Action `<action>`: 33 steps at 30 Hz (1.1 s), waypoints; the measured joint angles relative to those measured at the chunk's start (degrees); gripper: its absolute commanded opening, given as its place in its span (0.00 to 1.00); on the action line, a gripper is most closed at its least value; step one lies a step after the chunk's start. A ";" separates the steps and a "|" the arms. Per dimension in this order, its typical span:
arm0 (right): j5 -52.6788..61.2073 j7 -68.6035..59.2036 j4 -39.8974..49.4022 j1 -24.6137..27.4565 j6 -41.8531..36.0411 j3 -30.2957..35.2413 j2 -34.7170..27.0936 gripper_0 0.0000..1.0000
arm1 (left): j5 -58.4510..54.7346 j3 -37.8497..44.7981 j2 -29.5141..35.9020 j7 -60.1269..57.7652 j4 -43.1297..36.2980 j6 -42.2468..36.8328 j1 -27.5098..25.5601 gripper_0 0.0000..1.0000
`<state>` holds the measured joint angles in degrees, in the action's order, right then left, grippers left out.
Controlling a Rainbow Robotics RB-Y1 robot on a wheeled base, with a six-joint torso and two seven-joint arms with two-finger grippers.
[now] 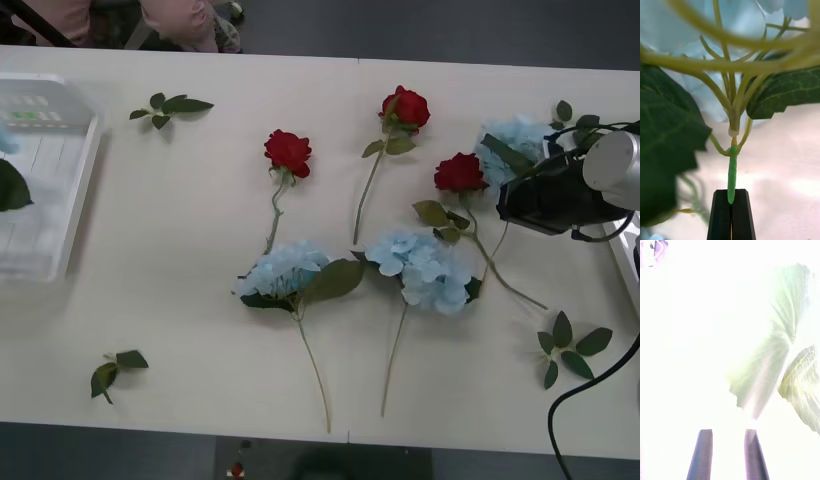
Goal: Put the red flowers into the right box and the blue flowers into the left box
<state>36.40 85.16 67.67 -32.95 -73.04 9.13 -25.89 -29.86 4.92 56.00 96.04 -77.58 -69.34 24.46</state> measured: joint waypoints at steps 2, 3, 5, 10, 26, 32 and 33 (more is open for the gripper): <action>1.95 0.00 2.58 0.07 -2.09 0.04 -0.51 0.00 | -0.81 -0.30 0.00 0.01 0.00 0.15 0.00 0.85; 3.30 0.00 4.40 0.22 -3.17 0.15 -0.93 0.00 | -1.30 -0.30 0.00 0.01 0.01 0.40 0.00 0.89; 6.77 0.02 9.15 0.94 -4.83 1.02 -1.80 0.00 | -1.88 -0.30 0.00 0.04 0.01 0.85 0.00 0.93; 18.48 2.73 18.08 2.40 -9.75 7.31 -2.69 0.00 | -5.53 -0.28 0.00 1.03 0.02 0.88 0.00 1.00; 58.55 23.32 18.61 -1.55 -11.95 7.33 -2.76 0.00 | -30.37 -0.16 -0.10 1.32 -2.82 -7.98 8.29 1.00; 63.92 23.32 18.60 -6.02 -11.92 6.34 -0.33 0.00 | -40.42 4.66 -3.12 -3.19 -9.91 -7.97 6.31 1.00; 64.45 23.32 18.60 -6.65 -11.90 6.58 0.52 0.00 | -42.53 5.77 -3.92 -3.59 -10.91 -7.95 5.63 1.00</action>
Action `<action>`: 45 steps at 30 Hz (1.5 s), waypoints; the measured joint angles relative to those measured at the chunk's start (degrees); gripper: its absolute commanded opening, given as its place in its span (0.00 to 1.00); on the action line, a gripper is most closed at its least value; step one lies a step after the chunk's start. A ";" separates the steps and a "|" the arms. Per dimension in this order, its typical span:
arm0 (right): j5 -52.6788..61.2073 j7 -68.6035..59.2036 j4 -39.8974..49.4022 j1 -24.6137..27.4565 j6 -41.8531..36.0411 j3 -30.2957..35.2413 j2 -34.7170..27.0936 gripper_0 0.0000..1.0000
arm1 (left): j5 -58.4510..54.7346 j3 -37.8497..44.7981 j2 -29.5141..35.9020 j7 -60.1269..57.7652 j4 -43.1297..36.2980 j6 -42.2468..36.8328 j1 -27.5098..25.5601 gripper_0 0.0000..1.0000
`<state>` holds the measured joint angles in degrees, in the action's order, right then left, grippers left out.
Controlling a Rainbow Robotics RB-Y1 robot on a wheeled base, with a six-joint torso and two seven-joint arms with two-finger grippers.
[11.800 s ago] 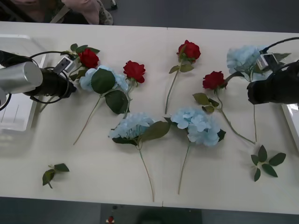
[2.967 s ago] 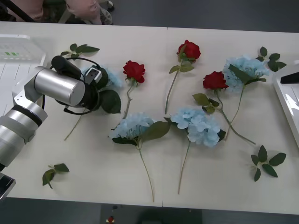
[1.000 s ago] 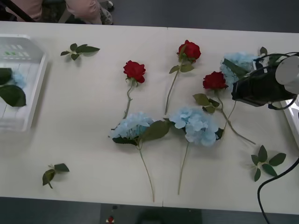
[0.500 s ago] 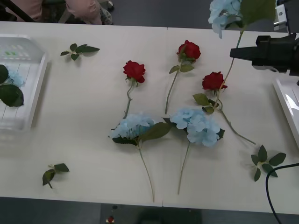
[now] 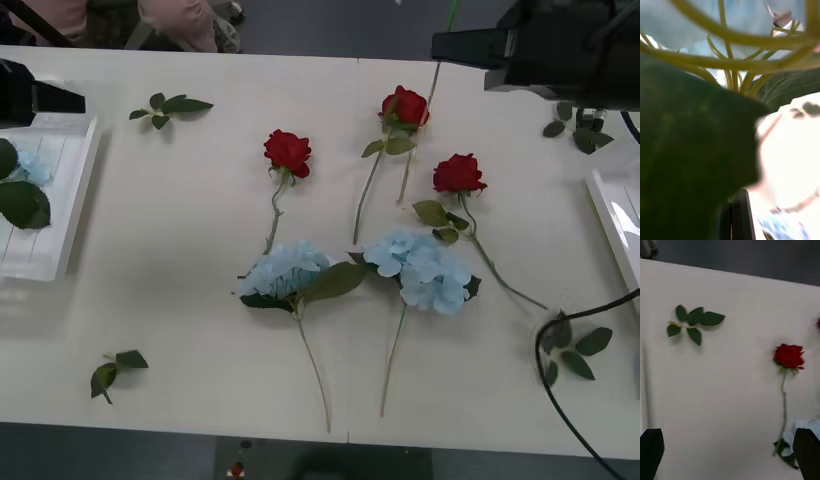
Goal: Put the red flowers into the right box and the blue flowers into the left box
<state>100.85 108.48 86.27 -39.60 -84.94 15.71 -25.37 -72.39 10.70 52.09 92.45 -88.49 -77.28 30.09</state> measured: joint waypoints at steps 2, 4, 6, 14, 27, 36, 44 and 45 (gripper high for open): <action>0.86 0.00 -0.01 -1.22 0.18 0.45 1.65 0.00 | -4.77 1.77 -1.50 0.00 -2.18 0.15 -1.50 1.00; 1.82 0.00 -0.01 -2.25 1.27 0.43 3.03 0.00 | -8.51 2.65 -2.84 0.00 -4.57 0.19 -2.96 1.00; 3.77 0.00 -0.01 -2.93 3.42 -0.51 3.91 0.00 | -10.25 2.77 -3.97 0.00 -7.48 0.28 -4.22 1.00; 6.47 0.00 -0.01 -3.54 6.97 -6.98 4.05 0.00 | -14.15 2.75 -10.84 -0.01 -17.91 1.14 -5.57 1.00; 6.47 -0.01 -0.01 -3.79 6.97 -7.07 4.06 0.00 | -15.62 2.50 -25.42 -0.33 -28.23 3.62 -5.64 1.00; 6.47 -0.01 -0.01 -4.04 6.98 -7.11 4.06 0.00 | -6.76 -9.56 -30.79 -0.33 -28.59 14.95 -5.62 1.00; 6.47 -0.01 -0.01 -4.04 6.98 -7.16 4.06 0.00 | -3.89 -17.42 -32.26 -0.33 -25.40 20.29 -2.91 1.00; 6.47 -0.01 -0.01 -4.04 6.98 -7.16 4.06 0.00 | -3.89 -17.66 -32.26 -0.34 -25.16 20.29 -2.40 1.00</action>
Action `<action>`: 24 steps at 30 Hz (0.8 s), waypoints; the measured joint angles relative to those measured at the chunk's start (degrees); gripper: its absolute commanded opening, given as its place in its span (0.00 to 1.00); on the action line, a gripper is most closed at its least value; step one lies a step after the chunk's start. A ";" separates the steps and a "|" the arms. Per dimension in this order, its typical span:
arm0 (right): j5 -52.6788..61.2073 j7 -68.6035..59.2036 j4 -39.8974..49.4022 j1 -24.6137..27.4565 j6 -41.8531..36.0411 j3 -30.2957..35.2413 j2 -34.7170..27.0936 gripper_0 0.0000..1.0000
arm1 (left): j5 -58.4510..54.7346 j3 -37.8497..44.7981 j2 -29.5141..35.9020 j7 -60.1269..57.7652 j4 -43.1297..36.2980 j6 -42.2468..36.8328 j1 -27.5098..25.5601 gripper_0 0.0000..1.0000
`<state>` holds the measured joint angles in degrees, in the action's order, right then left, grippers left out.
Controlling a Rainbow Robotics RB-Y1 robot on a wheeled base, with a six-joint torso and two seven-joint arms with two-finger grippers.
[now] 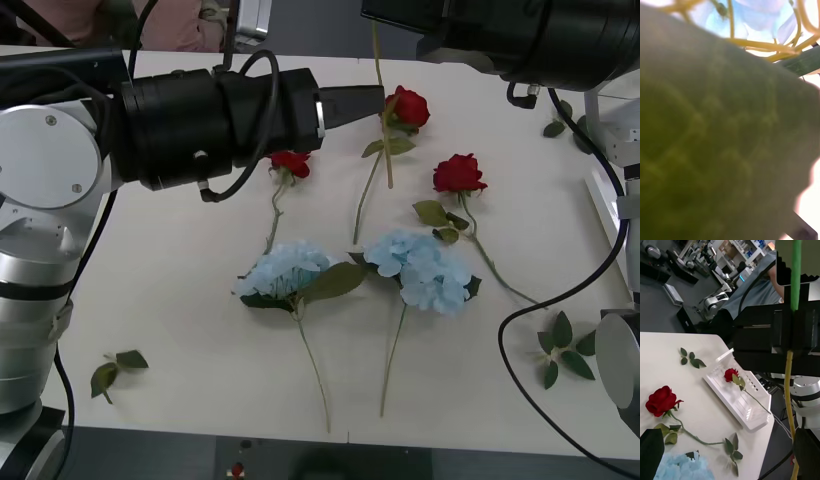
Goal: Put the red flowers into the right box and the blue flowers into the left box
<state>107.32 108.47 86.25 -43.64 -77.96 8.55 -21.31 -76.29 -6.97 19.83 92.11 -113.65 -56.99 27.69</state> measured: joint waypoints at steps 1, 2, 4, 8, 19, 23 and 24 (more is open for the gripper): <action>0.00 0.00 0.00 0.00 0.00 0.00 0.00 0.00 | 0.00 -0.17 0.00 -0.01 0.09 0.00 0.41 1.00; 0.00 0.00 0.00 0.00 0.00 0.00 0.00 0.00 | 0.00 -0.27 0.00 -0.02 0.12 0.00 0.74 1.00; 0.00 0.00 0.00 0.00 0.00 0.00 0.00 0.00 | -0.04 -0.28 0.00 -0.13 0.12 0.00 1.16 1.00; 0.00 0.00 0.00 0.00 0.00 0.00 0.00 0.00 | -1.54 -0.28 0.00 -2.05 0.12 0.00 1.22 1.00; 0.00 0.00 0.00 0.00 0.00 -0.01 0.00 0.00 | -3.76 -0.29 0.00 -2.10 0.12 0.00 1.24 1.00; 0.00 0.00 0.00 0.00 0.00 -0.01 0.00 0.00 | -0.51 -1.66 0.00 -2.12 0.12 1.44 1.87 0.76; 0.00 0.00 0.00 0.00 0.00 -0.01 0.00 0.00 | 0.35 -2.51 0.00 -2.16 0.12 2.05 2.14 0.74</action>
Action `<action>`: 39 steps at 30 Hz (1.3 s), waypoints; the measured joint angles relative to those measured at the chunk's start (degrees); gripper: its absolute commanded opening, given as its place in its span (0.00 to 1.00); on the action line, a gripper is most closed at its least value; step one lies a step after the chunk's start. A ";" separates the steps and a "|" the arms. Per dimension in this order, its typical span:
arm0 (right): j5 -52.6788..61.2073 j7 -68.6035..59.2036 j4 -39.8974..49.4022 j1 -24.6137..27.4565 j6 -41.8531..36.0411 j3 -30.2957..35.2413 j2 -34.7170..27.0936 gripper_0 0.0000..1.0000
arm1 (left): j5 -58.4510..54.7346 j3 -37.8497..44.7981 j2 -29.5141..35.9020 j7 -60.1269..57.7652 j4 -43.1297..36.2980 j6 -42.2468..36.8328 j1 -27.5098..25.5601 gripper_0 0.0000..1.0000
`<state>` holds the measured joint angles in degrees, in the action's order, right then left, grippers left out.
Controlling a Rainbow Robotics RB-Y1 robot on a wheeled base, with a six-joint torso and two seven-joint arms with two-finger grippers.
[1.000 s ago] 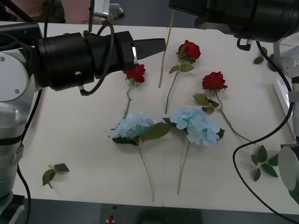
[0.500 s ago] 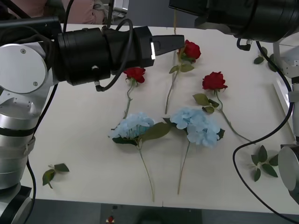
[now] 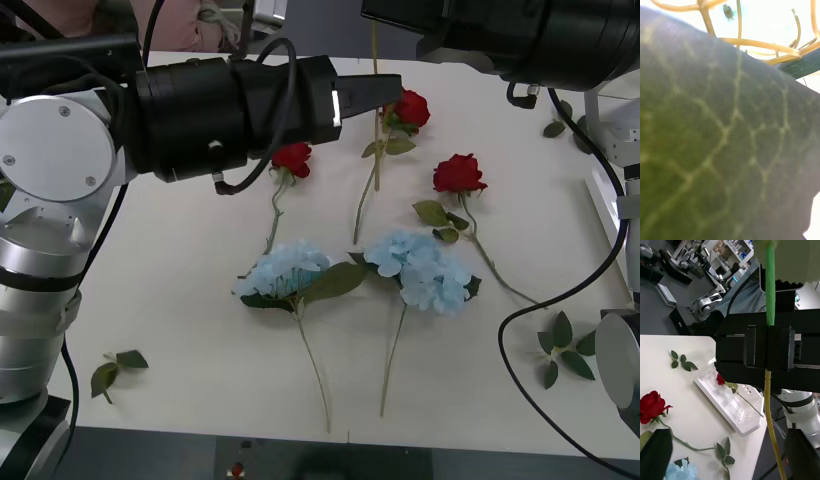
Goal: Put the red flowers into the right box and the blue flowers into the left box
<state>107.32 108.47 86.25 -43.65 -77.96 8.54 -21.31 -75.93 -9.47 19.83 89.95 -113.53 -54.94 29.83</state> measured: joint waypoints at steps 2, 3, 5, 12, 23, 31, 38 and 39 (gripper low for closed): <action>0.00 0.00 0.00 0.00 0.00 0.00 0.00 0.00 | 1.11 -1.71 0.00 -0.29 0.02 1.27 0.43 0.58; 0.00 0.00 0.00 0.00 0.00 0.00 0.00 0.00 | 1.53 -2.67 0.00 -0.66 0.04 1.95 0.60 0.44; 0.00 0.00 0.00 0.00 0.00 0.00 0.00 0.00 | 2.07 -4.27 0.00 -1.19 0.06 3.10 0.76 0.04; 0.00 0.00 0.00 0.00 0.00 0.00 0.00 0.00 | 2.64 -6.02 0.00 -1.27 0.06 3.61 0.77 0.00; 0.00 0.00 0.00 0.00 0.00 0.00 0.00 0.00 | 2.70 -6.02 0.14 -1.27 0.06 3.61 0.77 0.00; 0.00 0.00 0.00 0.00 0.00 -0.06 0.00 1.00 | 0.72 -5.91 3.50 -1.27 0.06 3.62 0.78 0.00; 0.00 0.00 0.00 0.00 0.01 -0.06 0.00 1.00 | -3.59 -2.84 8.34 -1.27 0.06 3.61 0.74 0.00; 0.00 0.00 0.00 0.00 0.01 -0.06 0.00 1.00 | -4.31 -1.74 8.91 -1.27 0.04 3.61 0.62 0.00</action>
<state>107.32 108.47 86.25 -43.65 -77.96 8.48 -21.31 -80.24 -11.22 28.74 88.68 -113.50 -51.33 30.45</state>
